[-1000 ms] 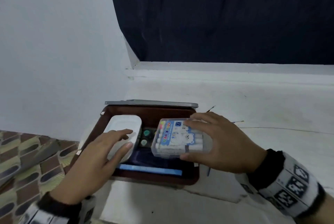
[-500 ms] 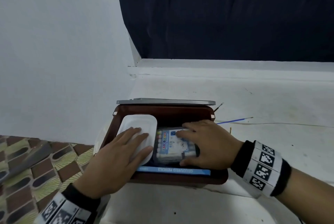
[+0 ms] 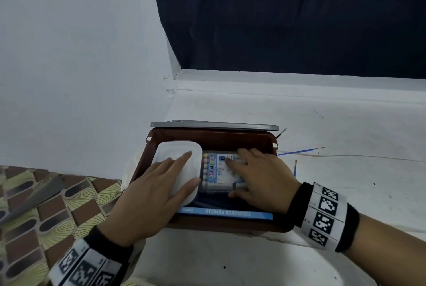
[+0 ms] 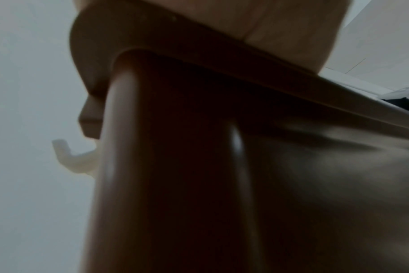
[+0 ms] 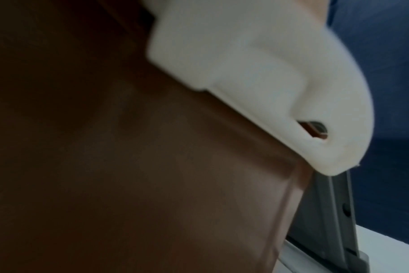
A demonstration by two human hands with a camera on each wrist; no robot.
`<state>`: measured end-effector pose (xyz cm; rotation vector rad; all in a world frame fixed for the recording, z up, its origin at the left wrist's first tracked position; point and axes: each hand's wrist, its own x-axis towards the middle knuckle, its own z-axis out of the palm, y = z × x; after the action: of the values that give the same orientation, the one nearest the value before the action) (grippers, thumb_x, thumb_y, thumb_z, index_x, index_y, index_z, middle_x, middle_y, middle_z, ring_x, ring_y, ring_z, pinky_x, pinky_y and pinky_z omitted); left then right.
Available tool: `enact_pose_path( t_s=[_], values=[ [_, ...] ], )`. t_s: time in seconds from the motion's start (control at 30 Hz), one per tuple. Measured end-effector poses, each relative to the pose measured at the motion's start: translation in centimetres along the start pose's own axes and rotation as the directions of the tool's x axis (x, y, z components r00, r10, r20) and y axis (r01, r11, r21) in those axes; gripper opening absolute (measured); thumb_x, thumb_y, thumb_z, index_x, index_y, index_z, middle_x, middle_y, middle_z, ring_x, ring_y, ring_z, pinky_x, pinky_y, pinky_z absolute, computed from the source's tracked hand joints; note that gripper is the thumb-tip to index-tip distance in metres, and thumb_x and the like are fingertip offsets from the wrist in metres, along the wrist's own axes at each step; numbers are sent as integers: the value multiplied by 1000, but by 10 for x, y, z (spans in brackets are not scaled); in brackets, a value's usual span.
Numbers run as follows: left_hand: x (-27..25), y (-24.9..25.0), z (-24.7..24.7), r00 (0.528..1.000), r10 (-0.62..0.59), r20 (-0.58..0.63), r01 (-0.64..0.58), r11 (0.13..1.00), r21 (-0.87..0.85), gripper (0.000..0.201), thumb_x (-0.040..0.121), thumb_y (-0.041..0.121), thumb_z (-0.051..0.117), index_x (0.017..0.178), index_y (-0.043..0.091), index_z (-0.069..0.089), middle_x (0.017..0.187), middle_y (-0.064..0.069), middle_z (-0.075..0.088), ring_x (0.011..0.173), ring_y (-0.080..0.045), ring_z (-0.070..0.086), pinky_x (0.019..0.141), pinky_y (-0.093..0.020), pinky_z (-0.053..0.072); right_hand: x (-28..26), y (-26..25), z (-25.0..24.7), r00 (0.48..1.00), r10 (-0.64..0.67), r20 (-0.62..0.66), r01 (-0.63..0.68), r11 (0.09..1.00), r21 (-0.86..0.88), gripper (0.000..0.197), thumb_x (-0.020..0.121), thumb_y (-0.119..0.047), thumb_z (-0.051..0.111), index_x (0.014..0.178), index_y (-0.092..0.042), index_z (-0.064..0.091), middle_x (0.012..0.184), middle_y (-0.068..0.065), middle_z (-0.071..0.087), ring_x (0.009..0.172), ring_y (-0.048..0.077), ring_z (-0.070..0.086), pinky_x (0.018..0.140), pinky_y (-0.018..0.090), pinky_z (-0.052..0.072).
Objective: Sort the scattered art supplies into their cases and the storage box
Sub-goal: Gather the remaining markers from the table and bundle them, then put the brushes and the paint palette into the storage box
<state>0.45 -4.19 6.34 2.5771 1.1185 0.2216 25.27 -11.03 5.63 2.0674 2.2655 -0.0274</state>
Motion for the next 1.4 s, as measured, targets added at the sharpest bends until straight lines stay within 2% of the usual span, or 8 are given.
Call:
enact_pose_path(
  t_s=[0.1, 0.2, 0.27, 0.4, 0.67, 1.1, 1.23, 1.4],
  values=[
    [-2, 4, -6, 999, 31, 8, -31, 998, -48, 66, 97, 66, 38, 155, 41, 19, 155, 11, 37, 143, -14, 37, 113, -26, 31, -1, 1, 4, 1000, -8, -25, 7, 1000, -10, 80, 84, -71, 50, 149, -26, 34, 148, 10, 42, 126, 28, 47, 103, 39, 42],
    [-5, 0, -7, 986, 143, 89, -153, 981, 121, 79, 75, 22, 83, 142, 15, 41, 146, -25, 49, 122, -46, 59, 91, -53, 56, -1, 3, 9, 1000, -2, -30, 2, 1000, -10, 82, 83, -73, 45, 149, -25, 36, 151, 16, 41, 131, 31, 47, 107, 41, 41],
    [-4, 0, -2, 979, 189, 72, -199, 966, 164, 69, 81, 23, 76, 141, 12, 43, 142, -26, 53, 118, -45, 61, 89, -52, 57, -2, 3, 8, 999, 6, -49, -6, 1000, 15, 80, 83, -75, 38, 145, -25, 44, 147, 16, 47, 127, 31, 52, 104, 40, 44],
    [2, 14, 9, 981, -57, -183, 31, 989, -143, 68, 92, 69, 19, 146, 34, 39, 133, 11, 58, 122, -13, 54, 103, -36, 47, -8, 4, -3, 987, 45, -154, 13, 934, 357, 54, 94, -59, 47, 138, -29, 51, 137, -7, 52, 119, 11, 52, 100, 30, 43],
    [7, 72, 9, 914, -54, -402, -98, 933, -347, 23, 104, 41, 41, 91, 28, 55, 68, 5, 59, 65, -17, 60, 51, -25, 44, -46, 30, -13, 845, 209, -492, 179, 756, 629, 15, 94, -23, 63, 109, -22, 64, 88, -14, 56, 85, 8, 57, 75, 29, 49],
    [32, 232, 71, 882, -80, -464, -171, 863, -474, 33, 97, 47, 46, 97, 17, 60, 66, -2, 49, 57, -19, 49, 55, -32, 42, -148, 187, 23, 873, 301, -384, 110, 645, 756, 7, 90, -23, 68, 92, -28, 64, 71, -8, 61, 73, 15, 61, 68, 28, 48],
    [43, 271, 95, 888, -119, -444, -124, 868, -481, 29, 95, 49, 49, 100, 23, 60, 68, 1, 55, 55, -12, 51, 54, -23, 41, -158, 228, 33, 917, 254, -308, 69, 659, 749, 5, 91, -26, 67, 94, -28, 64, 71, -10, 62, 71, 9, 61, 67, 23, 48],
    [76, 278, 126, 924, -177, -338, 35, 922, -386, 12, 98, 37, 57, 106, 28, 55, 74, 3, 60, 66, -15, 59, 66, -34, 48, -139, 263, 41, 966, 198, -168, -11, 678, 735, 9, 93, -36, 62, 100, -31, 64, 74, -9, 64, 67, 8, 60, 66, 24, 49]
  ],
)
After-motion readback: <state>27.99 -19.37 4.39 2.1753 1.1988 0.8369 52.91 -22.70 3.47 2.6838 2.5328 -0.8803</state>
